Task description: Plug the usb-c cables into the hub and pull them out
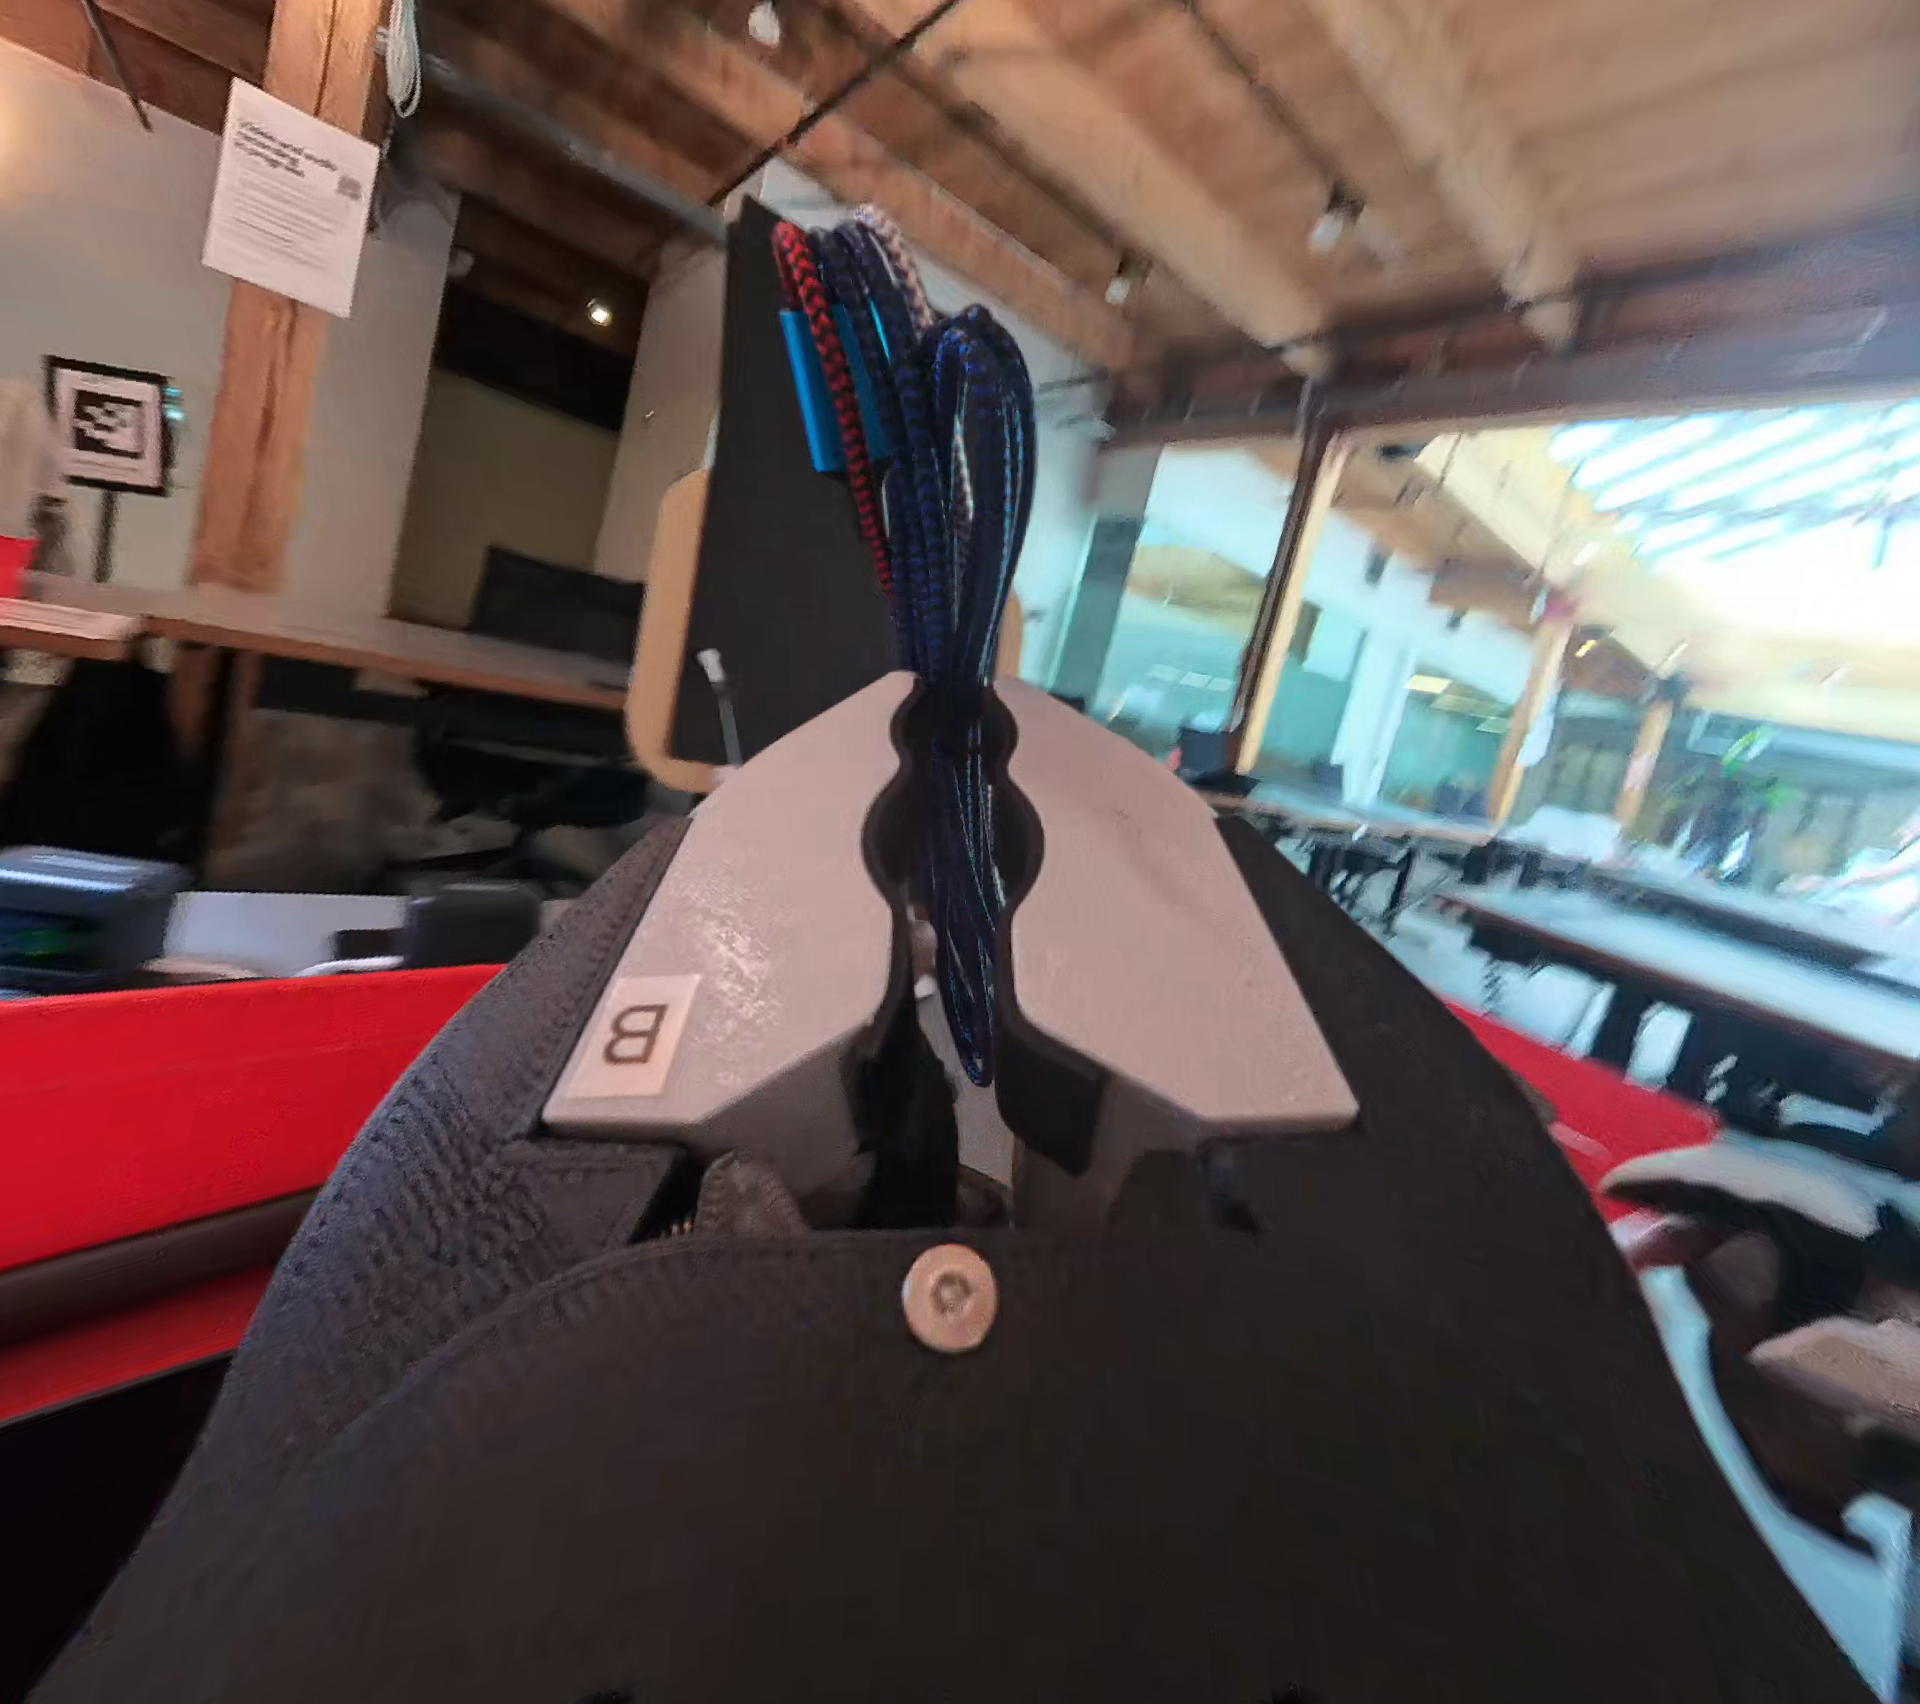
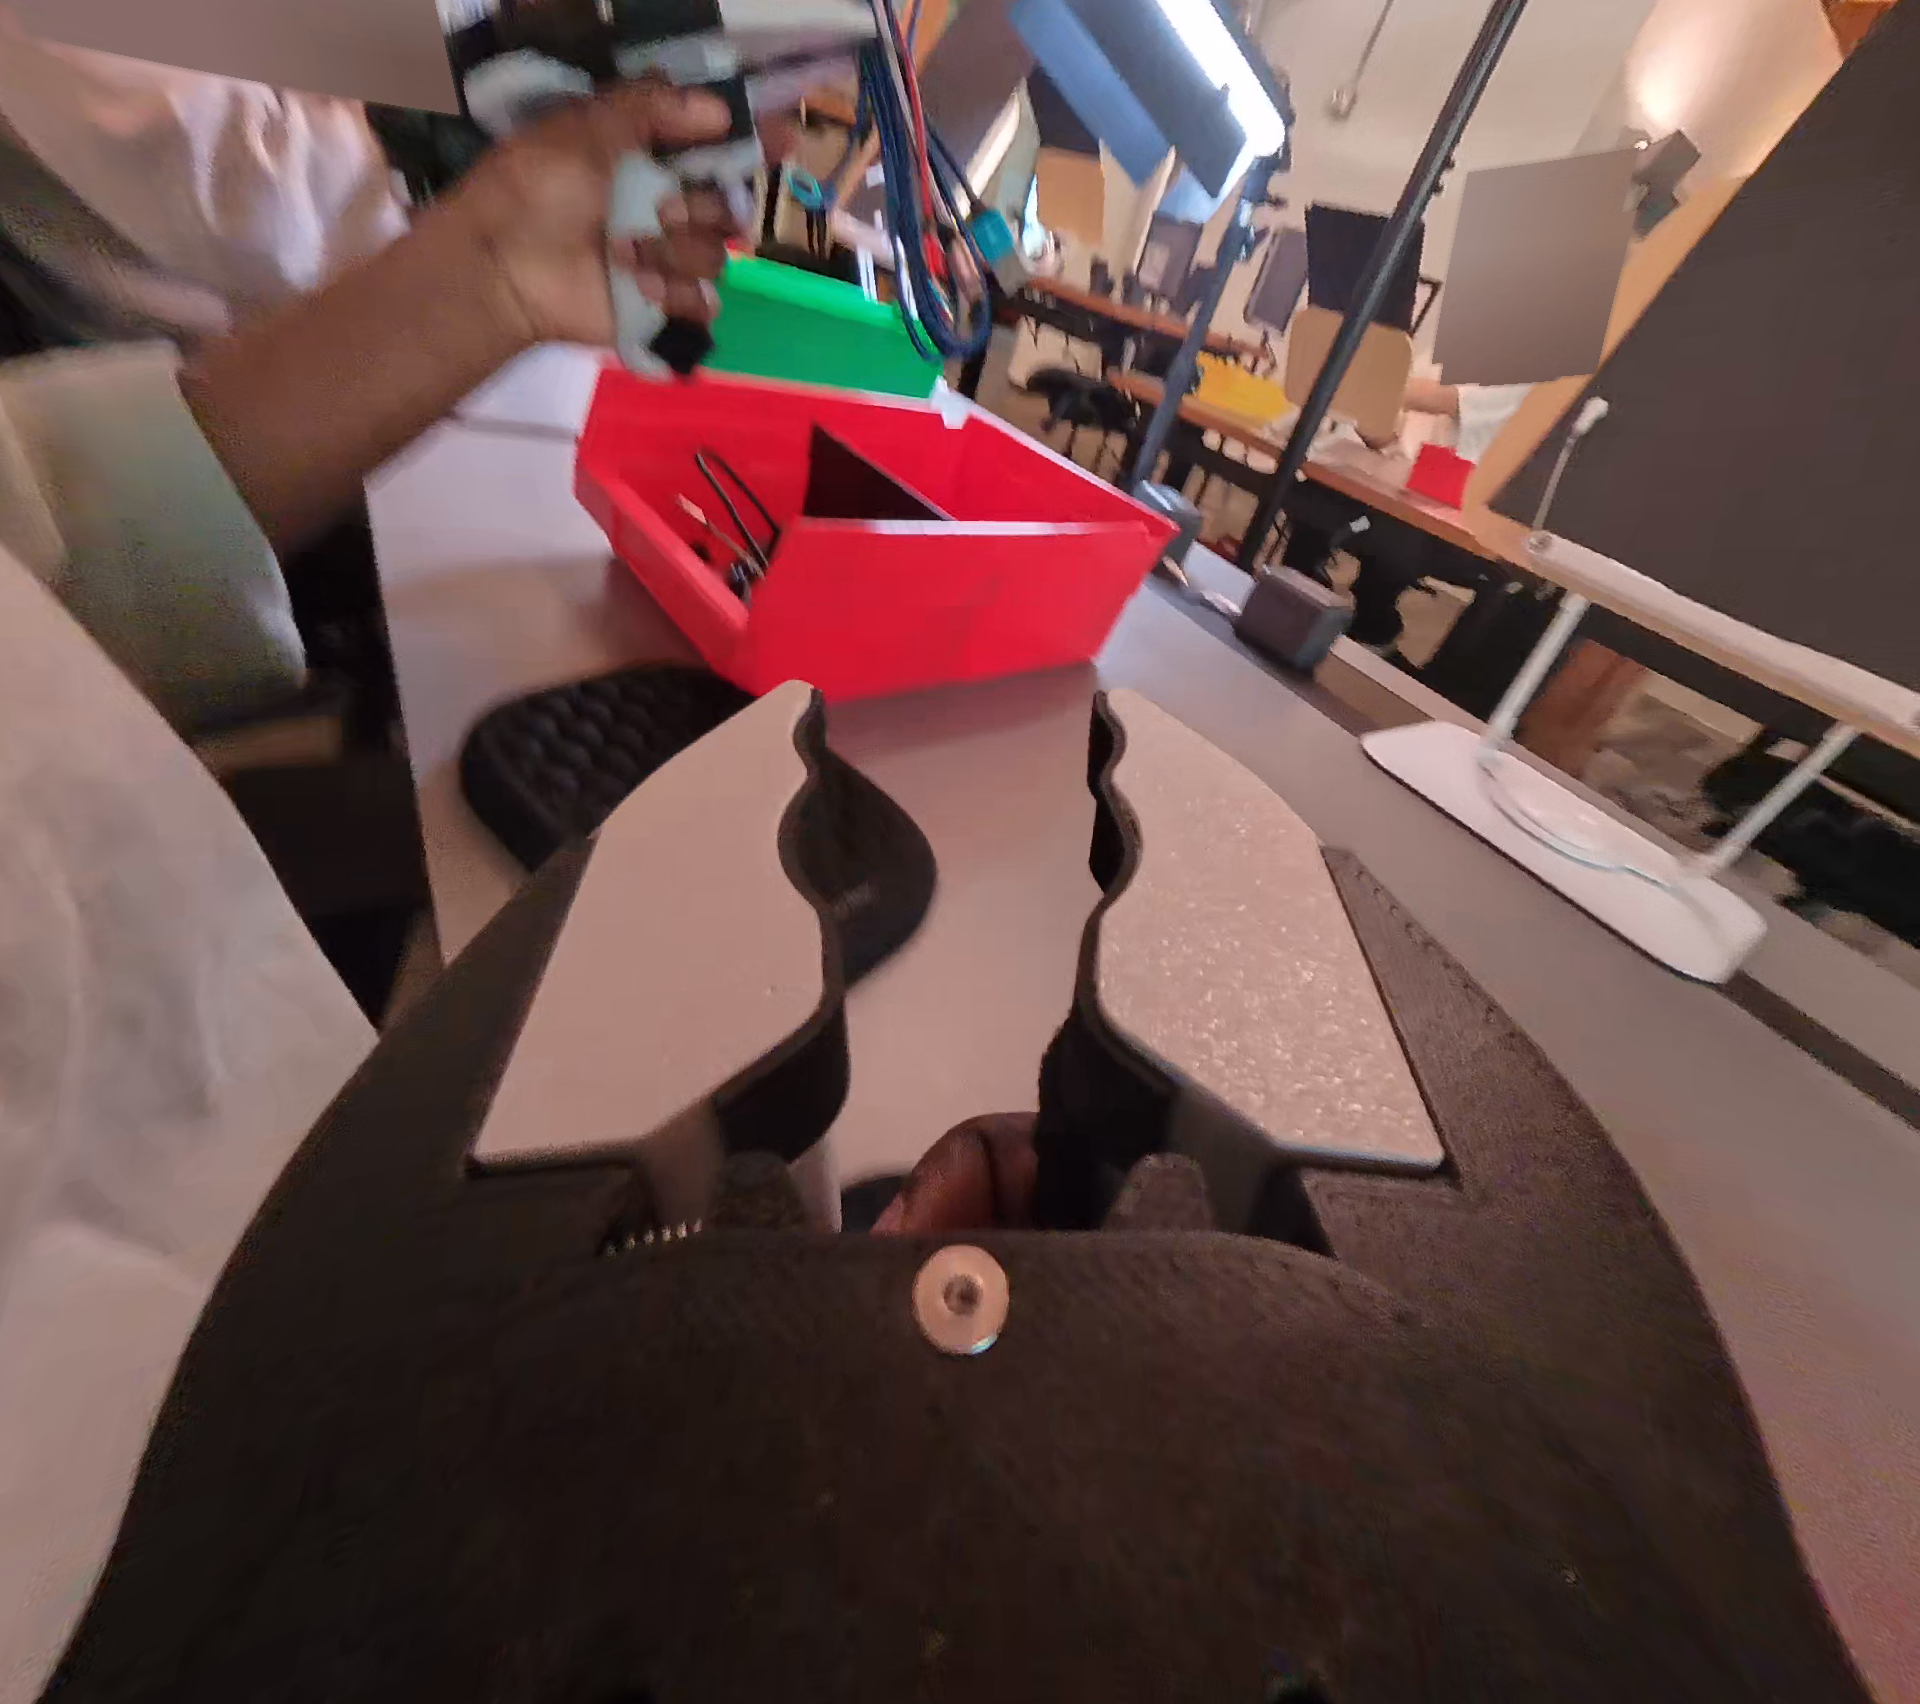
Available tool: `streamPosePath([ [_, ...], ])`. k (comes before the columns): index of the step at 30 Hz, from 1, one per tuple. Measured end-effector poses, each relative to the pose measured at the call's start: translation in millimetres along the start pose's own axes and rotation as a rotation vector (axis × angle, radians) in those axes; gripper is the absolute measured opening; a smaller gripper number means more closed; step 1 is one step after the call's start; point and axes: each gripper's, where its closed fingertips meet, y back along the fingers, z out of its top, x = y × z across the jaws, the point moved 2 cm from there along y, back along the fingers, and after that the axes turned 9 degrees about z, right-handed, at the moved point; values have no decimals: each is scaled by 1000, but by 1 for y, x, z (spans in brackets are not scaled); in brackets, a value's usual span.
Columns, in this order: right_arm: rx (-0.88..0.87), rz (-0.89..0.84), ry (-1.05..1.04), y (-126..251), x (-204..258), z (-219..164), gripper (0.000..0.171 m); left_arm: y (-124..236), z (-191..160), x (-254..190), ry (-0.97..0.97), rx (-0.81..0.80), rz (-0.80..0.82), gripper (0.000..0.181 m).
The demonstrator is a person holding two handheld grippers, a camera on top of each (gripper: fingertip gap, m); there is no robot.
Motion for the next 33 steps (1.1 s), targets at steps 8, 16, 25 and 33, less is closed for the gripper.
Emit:
streamPosePath([
  [8, -222, 38, -251, -57, 15, 39, 34, -9, -46, -77, 106, -115, -38, 9],
  [16, -168, 41, -405, -84, 3, 38, 30, -13, -73, -108, 43, -123, -34, 9],
  [25, -145, 64, -475, -93, 0, 30, 21, -12, -84, -111, 27, -118, -24, 9],
  [33, -144, 52, -435, -86, -5, 29, 9, -10, -86, -106, 115, -99, -25, 9],
])
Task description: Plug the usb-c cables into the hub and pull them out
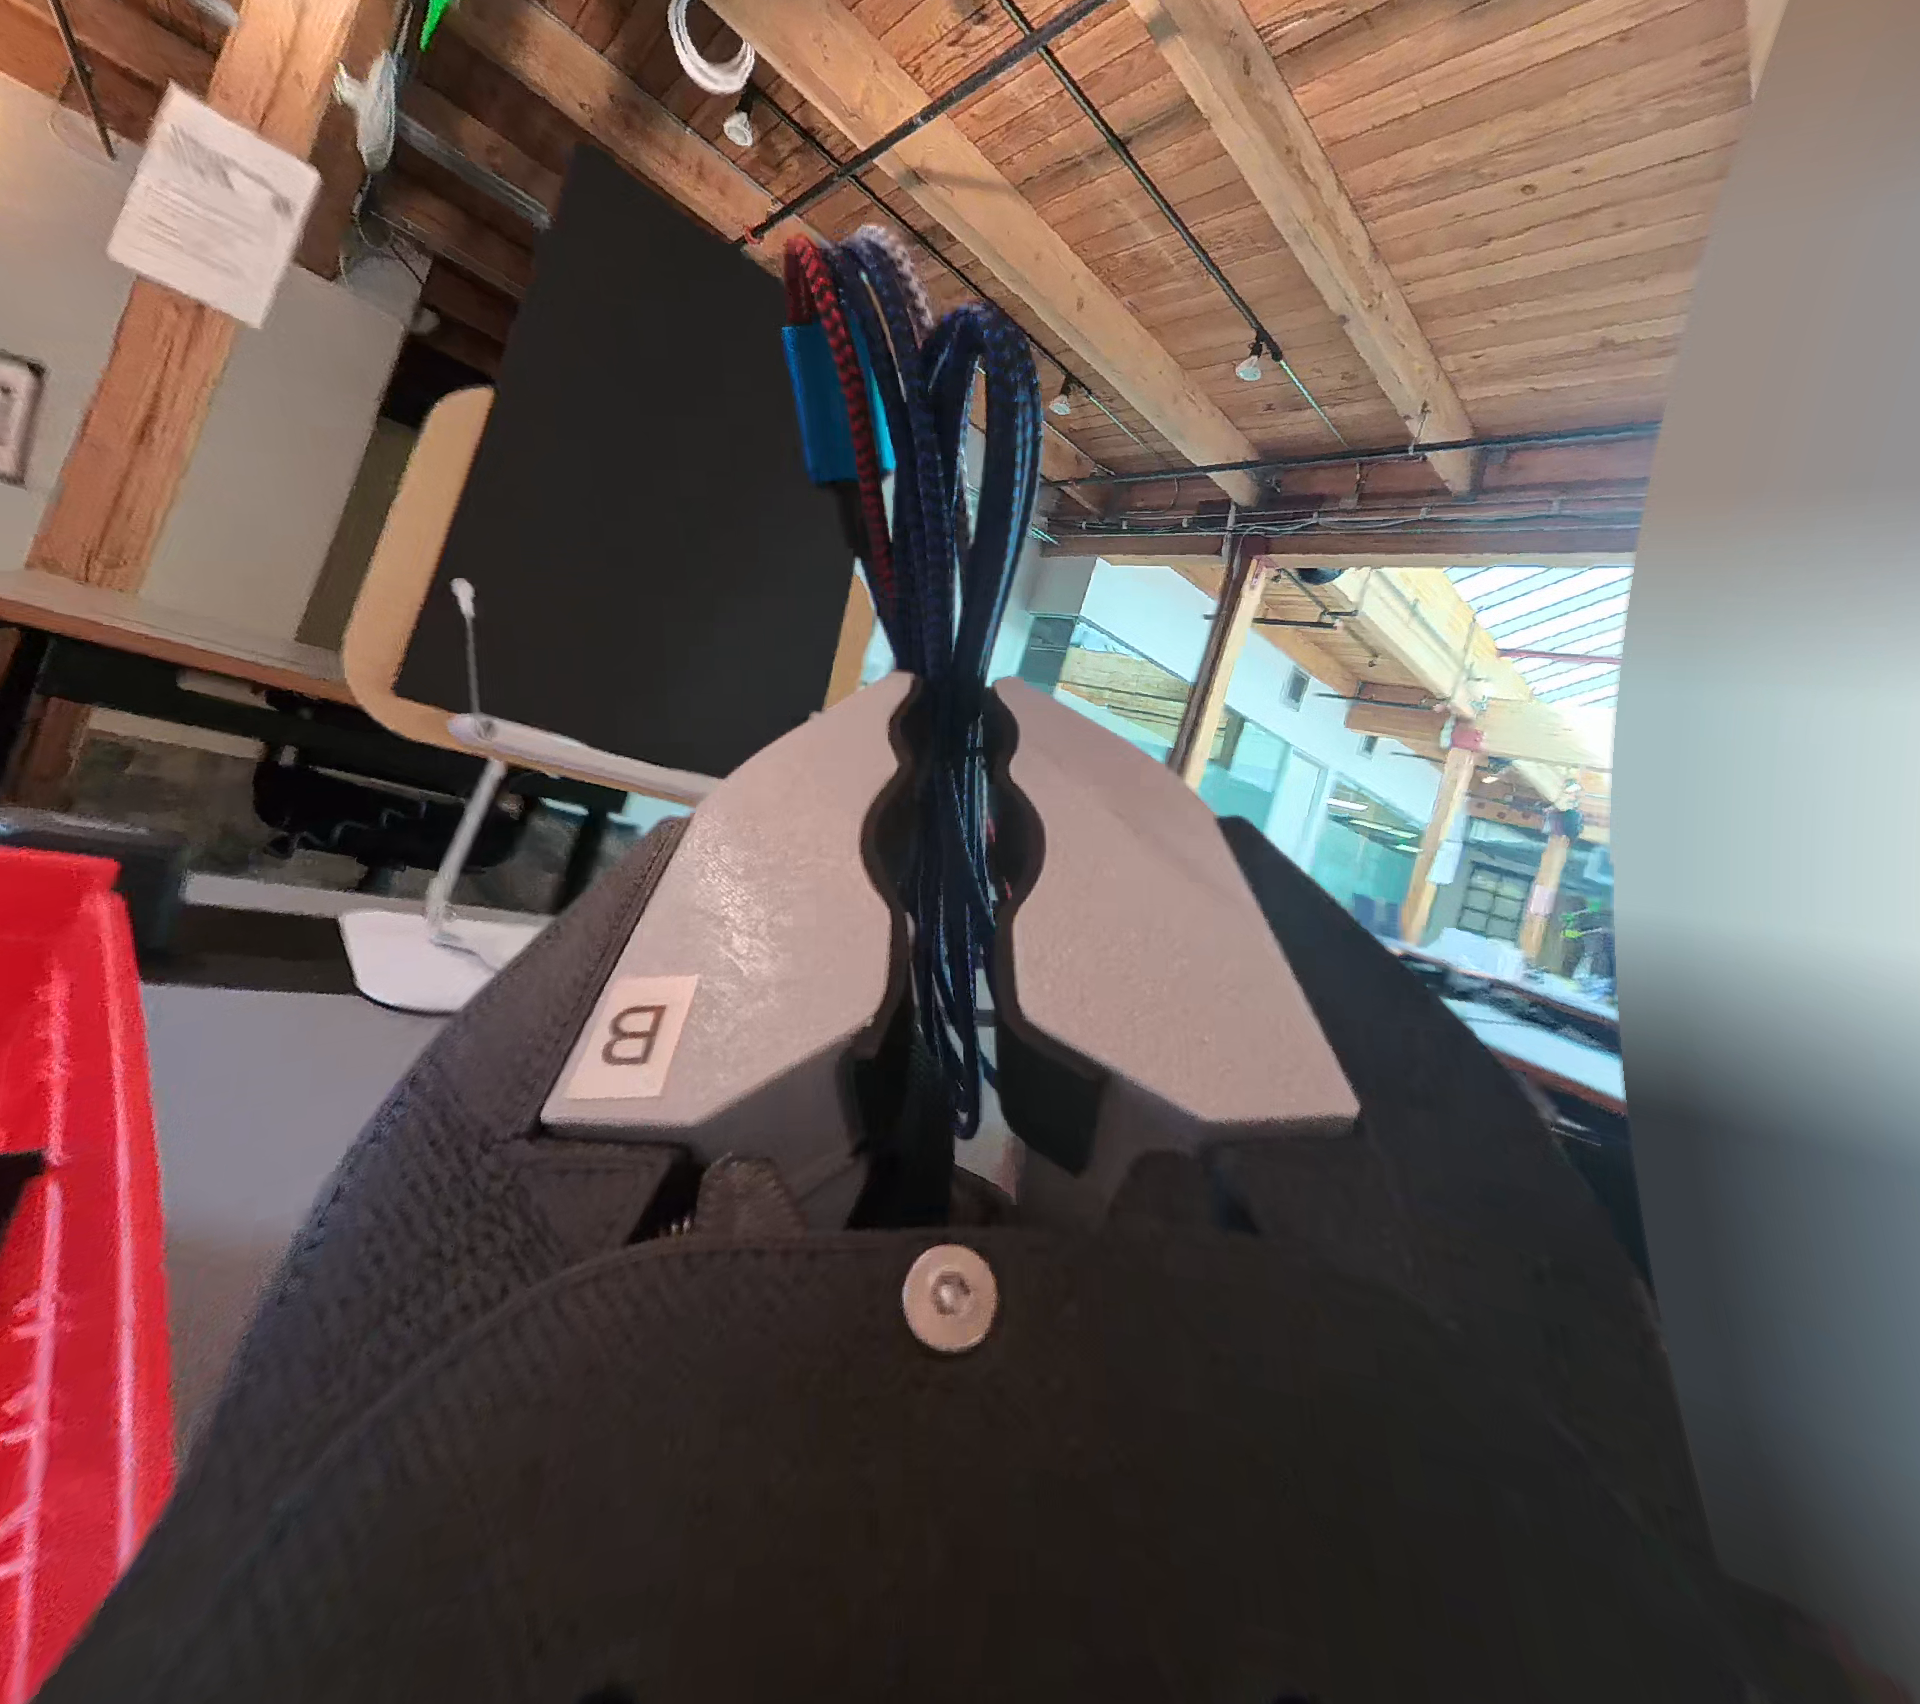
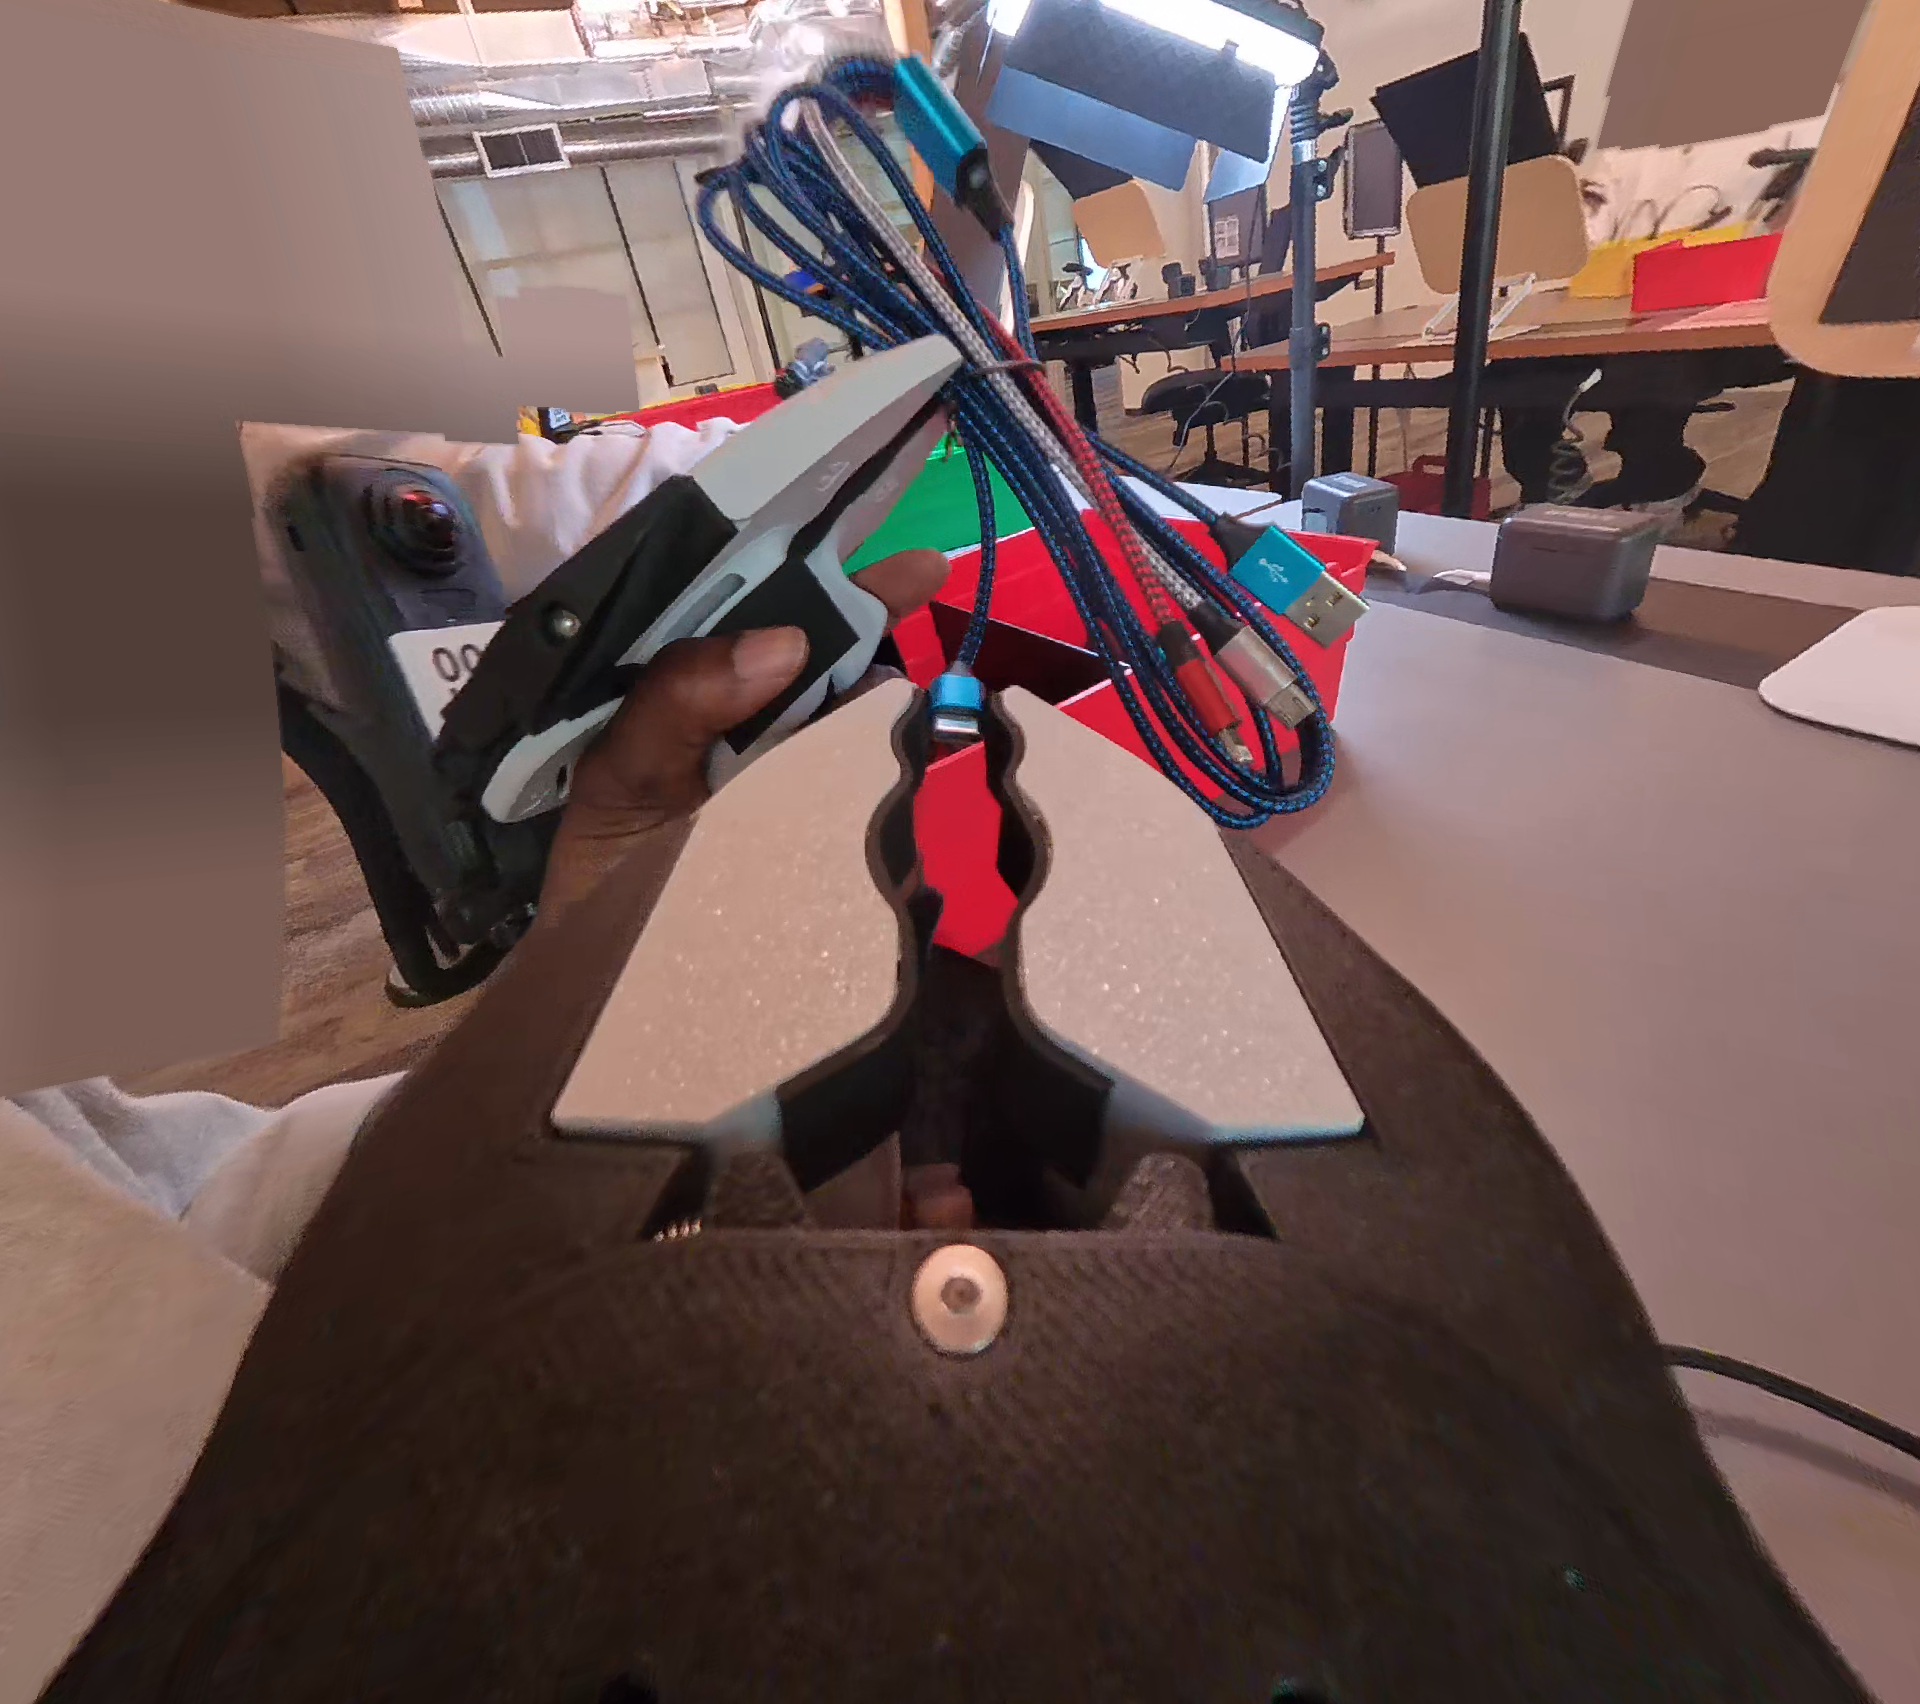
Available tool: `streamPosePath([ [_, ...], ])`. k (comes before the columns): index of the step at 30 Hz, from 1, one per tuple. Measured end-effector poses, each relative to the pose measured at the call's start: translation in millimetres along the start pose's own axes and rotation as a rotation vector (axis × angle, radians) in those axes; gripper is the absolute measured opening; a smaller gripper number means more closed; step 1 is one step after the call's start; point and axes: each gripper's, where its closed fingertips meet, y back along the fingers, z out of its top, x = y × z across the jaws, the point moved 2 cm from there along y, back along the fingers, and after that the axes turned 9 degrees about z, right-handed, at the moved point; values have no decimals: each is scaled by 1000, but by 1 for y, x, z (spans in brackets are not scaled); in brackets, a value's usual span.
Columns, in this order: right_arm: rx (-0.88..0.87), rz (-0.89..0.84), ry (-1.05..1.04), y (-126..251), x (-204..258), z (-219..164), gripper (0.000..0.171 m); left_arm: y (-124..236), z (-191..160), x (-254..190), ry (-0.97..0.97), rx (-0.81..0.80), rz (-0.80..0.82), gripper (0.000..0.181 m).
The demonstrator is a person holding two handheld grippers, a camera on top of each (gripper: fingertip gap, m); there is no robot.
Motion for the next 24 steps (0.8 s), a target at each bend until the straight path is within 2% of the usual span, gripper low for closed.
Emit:
streamPosePath([
  [2, -7, 30, -15, 6, -1, 5, 9, 1, -5, 4, 117, 45, -13, 13],
  [7, -57, 105, -153, 23, -14, 19, 9, 8, -45, 4, 394, 293, -133, 49],
  [10, -91, 156, -232, 28, -21, 24, 9, 16, -64, -6, 590, 421, -264, 53],
  [13, -98, 129, -245, 31, -32, 25, 8, 17, -72, -6, 747, 468, -291, 53],
  [15, -88, 80, -229, 32, -42, 24, 8, 18, -73, -2, 737, 444, -284, 45],
  [18, -42, -42, -148, 32, -63, 19, 9, 23, -56, 0, 494, 289, -255, 39],
  [20, 0, -65, -104, 28, -67, 16, 9, 28, -41, -14, 368, 201, -306, 33],
  [22, 21, -34, -61, 21, -64, 15, 9, 29, -50, -30, 385, 298, -382, 40],
  [24, 15, 77, -64, 15, -50, 19, 9, 28, -62, -36, 524, 375, -435, 48],
])
